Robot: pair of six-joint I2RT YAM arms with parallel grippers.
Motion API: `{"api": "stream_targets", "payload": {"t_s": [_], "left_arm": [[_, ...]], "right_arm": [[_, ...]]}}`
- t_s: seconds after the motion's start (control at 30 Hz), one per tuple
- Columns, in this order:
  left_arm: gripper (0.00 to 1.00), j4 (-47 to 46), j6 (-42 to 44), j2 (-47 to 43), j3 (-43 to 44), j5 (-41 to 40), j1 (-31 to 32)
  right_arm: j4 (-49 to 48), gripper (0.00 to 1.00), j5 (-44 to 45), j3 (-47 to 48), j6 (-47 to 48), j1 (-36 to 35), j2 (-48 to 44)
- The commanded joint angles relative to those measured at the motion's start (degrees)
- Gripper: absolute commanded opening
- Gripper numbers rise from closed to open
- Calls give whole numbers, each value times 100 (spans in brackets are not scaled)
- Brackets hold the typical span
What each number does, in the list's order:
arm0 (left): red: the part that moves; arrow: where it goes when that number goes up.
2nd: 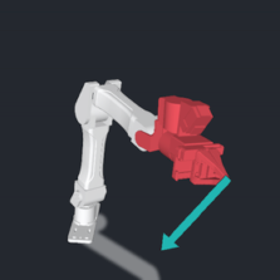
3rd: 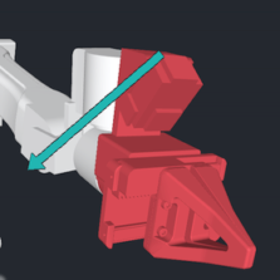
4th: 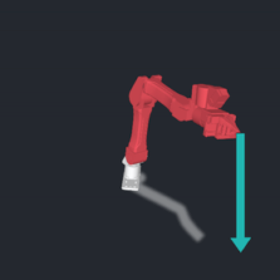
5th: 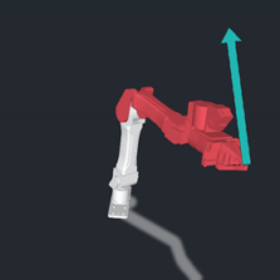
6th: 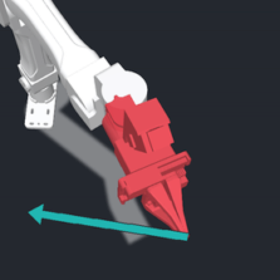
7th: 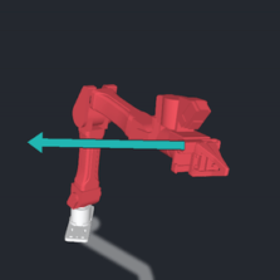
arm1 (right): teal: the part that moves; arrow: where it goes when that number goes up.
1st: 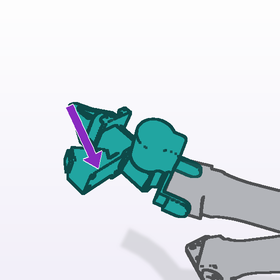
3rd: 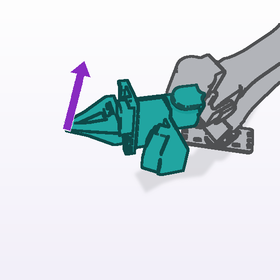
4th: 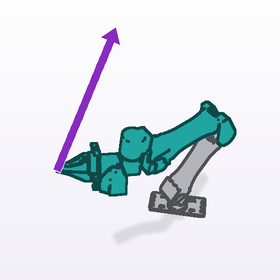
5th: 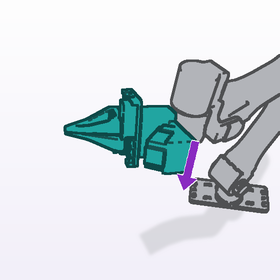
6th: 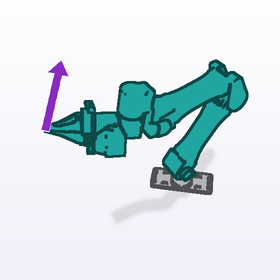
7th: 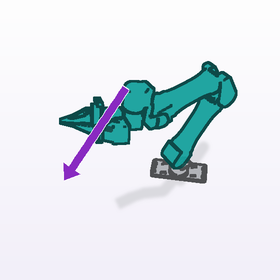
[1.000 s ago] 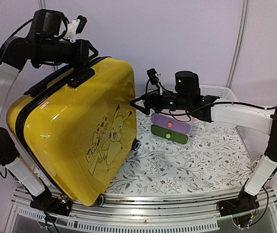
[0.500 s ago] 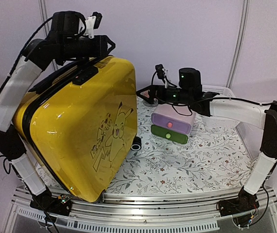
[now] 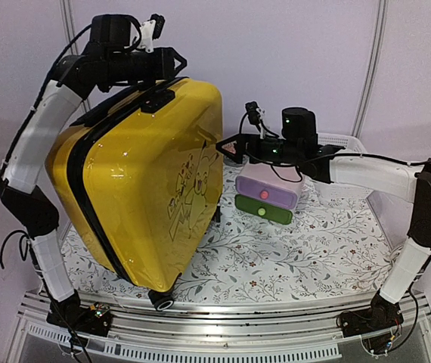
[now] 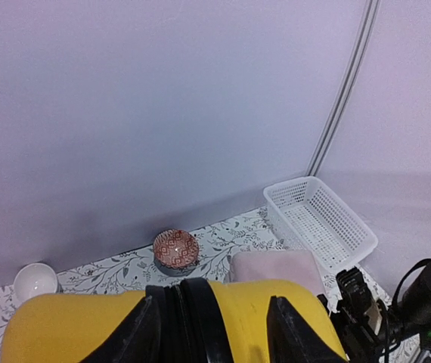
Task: Open, take out, and arrange the luggage
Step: Move the luggage to the center of the board.
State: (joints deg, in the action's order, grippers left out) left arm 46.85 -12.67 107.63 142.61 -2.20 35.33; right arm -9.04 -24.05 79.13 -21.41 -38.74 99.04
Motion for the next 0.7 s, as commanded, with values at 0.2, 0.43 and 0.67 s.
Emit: {"api": "stream_targets", "payload": {"t_s": [0.2,0.43,0.67], "left_arm": [[48,1080,-254,-1285,-678,-428,392],[45,2033,-612,-1515,-1114,-791,636],[45,2605,-986,-1588,-1210,-1537,986]], "right_arm": [[2,99,-61,-39,175,-2,-220],[42,99,-121,-71,190,-2,-193],[34,99,-249,-98,190,-7,-162]]}}
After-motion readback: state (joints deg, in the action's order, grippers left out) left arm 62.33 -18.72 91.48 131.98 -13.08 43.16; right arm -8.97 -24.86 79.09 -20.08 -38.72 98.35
